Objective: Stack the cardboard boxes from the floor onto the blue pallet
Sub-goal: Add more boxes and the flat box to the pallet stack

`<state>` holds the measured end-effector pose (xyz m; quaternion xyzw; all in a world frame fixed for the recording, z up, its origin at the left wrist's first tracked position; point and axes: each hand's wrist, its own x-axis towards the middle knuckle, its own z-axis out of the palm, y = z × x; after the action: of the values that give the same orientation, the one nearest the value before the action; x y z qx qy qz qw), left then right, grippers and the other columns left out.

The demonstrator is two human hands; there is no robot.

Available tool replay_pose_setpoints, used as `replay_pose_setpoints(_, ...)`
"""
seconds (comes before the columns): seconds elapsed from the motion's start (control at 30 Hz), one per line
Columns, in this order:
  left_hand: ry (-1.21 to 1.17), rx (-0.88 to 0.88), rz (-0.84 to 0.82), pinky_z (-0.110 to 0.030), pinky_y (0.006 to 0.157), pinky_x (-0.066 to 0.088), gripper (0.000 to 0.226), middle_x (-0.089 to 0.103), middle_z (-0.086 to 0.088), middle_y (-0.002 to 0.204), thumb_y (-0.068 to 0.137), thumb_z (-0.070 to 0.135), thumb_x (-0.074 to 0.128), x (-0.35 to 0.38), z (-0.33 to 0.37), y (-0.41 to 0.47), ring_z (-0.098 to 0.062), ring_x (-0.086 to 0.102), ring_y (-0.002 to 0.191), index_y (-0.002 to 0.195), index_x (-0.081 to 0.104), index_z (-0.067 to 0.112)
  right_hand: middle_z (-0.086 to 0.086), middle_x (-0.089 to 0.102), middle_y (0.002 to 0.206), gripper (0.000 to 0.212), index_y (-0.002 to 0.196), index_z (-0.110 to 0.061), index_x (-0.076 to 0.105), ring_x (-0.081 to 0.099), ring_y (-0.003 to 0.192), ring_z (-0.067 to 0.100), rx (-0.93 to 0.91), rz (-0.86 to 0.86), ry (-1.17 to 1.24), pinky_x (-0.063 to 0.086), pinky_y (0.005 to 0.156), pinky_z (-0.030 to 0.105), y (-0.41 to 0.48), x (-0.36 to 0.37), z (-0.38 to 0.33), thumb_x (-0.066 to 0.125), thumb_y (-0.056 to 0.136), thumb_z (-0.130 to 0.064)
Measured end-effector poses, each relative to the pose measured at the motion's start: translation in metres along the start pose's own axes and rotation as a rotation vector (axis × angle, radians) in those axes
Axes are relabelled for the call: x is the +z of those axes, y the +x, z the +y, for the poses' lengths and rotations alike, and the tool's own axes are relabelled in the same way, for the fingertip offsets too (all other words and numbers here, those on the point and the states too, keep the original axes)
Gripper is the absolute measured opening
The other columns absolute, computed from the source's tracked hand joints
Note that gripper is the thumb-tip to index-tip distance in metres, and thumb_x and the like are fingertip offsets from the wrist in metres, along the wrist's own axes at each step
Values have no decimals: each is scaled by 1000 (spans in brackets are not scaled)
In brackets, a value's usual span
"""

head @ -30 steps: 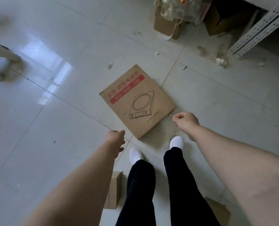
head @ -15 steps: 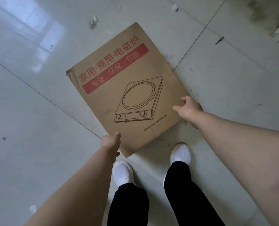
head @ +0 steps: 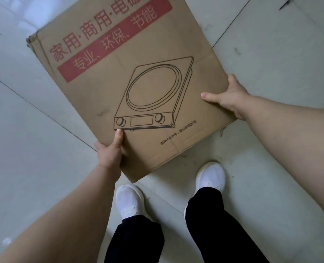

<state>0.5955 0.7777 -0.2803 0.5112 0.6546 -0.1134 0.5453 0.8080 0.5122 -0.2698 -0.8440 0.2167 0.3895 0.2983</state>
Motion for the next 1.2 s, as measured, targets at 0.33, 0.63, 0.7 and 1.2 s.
replay_pose_setpoints(0.33, 108, -94, 12, -47, 99, 43, 65, 56, -1, 126, 84, 43, 71, -46, 36, -63, -26, 52, 112, 135, 40, 19, -2, 51, 140, 105, 143, -28, 35, 50, 126, 25, 98, -13, 59, 42, 106, 41, -83, -11, 23, 85, 55, -56)
replay_pose_setpoints(0.63, 317, -25, -15, -42, 90, 42, 64, 53, -6, 123, 85, 44, 70, -94, 116, -164, -28, 51, 107, 134, 40, 15, -4, 63, 124, 92, 129, -27, 50, 60, 111, 23, 136, 34, 106, 48, 94, 32, -198, -72, 1, 84, 51, -61)
replay_pose_setpoints(0.7, 332, 5, -29, -42, 89, 42, 62, 53, -6, 121, 86, 43, 69, -100, 138, -191, -28, 50, 106, 132, 40, 15, -4, 63, 124, 101, 129, -27, 50, 60, 110, 24, 138, 56, 135, 49, 96, 36, -223, -92, -11, 82, 42, -67)
replay_pose_setpoints(1.2, 543, 375, -210, -48, 93, 47, 66, 55, -7, 119, 81, 51, 70, -142, 288, -394, -30, 53, 109, 129, 42, 15, -8, 60, 97, 62, 101, -32, 52, 57, 90, 20, 85, 293, 457, 46, 78, 29, -440, -225, -46, 82, 55, -60)
